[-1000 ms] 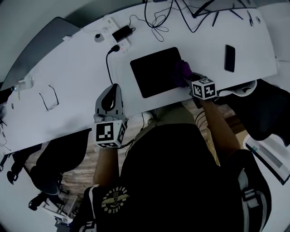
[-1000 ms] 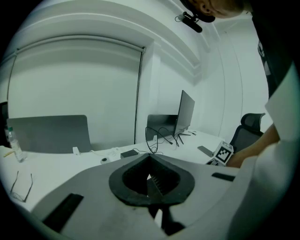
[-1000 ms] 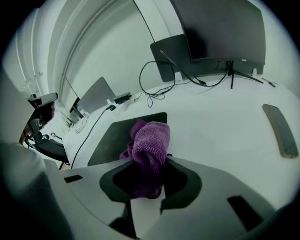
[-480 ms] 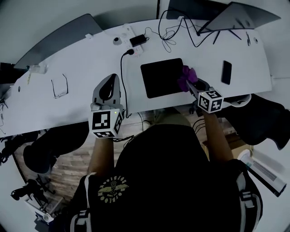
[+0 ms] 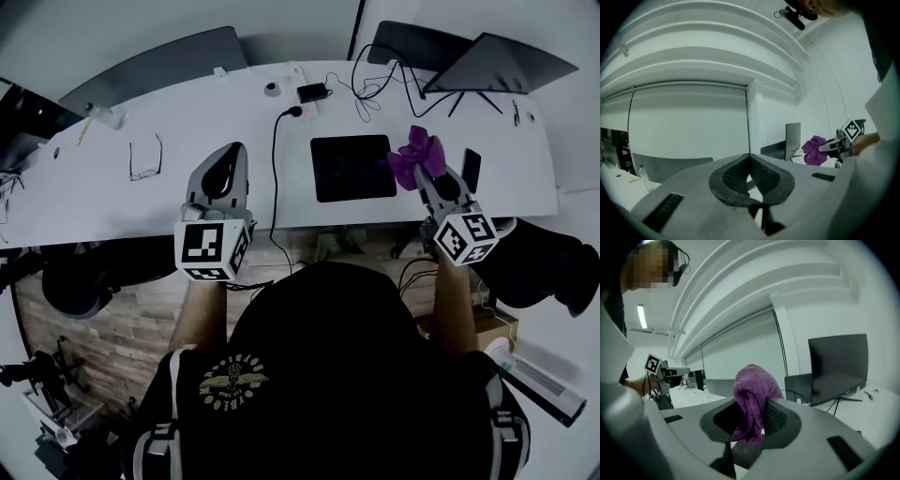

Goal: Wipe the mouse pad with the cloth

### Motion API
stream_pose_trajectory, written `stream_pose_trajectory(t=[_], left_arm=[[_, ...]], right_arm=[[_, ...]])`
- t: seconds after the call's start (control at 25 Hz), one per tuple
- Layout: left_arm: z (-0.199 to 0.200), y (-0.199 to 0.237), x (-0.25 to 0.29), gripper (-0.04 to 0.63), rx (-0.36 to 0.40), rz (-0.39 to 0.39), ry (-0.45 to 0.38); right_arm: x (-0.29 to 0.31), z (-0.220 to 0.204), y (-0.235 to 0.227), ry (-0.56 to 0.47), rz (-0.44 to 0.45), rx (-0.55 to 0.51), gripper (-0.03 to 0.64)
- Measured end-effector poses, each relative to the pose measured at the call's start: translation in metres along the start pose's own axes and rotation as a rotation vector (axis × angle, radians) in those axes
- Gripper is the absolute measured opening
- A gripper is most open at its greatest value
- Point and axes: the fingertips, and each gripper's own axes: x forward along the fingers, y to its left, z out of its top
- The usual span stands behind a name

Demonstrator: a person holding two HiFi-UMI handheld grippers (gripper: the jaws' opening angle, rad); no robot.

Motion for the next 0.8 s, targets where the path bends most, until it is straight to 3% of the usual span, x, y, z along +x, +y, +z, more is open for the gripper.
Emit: stream_pose_trajectory(t=[0.16,0.36,0.8], left_arm=[[0.013,0.005,-0.029,0.002,0.004,0.001,-0.037],[0.018,0.014,-0.059,0.003,0.005,-0.009,-0.047],[0.003,0.022,-0.107,0.002,-0.047,0.016,-0.057]], right_arm=[[-0.023,0.045,0.028,-0.108,0.011,-0.038,0.110],[-0.049,0.076,0.055,-0.146,-0.016,-0.085,0.110],[-0.091,0.086,0.080,-0.157,-0.040,-0.133,0.110]])
